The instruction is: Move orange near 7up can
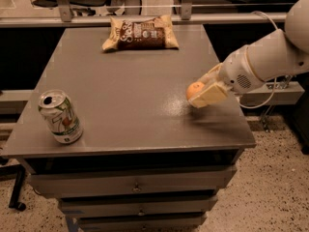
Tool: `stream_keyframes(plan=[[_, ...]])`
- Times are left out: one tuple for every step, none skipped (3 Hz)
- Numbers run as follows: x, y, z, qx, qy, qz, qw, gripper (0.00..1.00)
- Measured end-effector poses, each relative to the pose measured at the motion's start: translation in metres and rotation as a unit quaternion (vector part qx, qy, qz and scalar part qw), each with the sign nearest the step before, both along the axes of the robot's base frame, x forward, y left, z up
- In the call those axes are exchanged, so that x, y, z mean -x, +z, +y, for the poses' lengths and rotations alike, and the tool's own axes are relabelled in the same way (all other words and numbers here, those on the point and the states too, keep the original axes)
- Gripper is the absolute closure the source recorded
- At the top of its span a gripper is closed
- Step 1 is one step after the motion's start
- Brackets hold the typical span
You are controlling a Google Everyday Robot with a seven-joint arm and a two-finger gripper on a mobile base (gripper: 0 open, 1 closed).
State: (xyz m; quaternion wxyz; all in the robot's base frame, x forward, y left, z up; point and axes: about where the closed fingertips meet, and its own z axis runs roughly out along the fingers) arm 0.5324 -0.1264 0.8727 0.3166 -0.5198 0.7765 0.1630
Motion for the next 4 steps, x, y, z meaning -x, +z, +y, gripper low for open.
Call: stream_keyframes(plan=[[-0.003, 0.015, 0.057, -0.044, 0.036, 0.002, 0.9984, 1.00], [0.010, 0.023, 0.114, -0.079, 0.077, 0.012, 0.9938, 1.00], [0.026, 0.023, 0.163, -0.101, 0.114, 0.020, 0.9881, 1.00], [0.039, 0.018, 0.203, -0.116, 0.142, 0.026, 0.9828, 1.00]])
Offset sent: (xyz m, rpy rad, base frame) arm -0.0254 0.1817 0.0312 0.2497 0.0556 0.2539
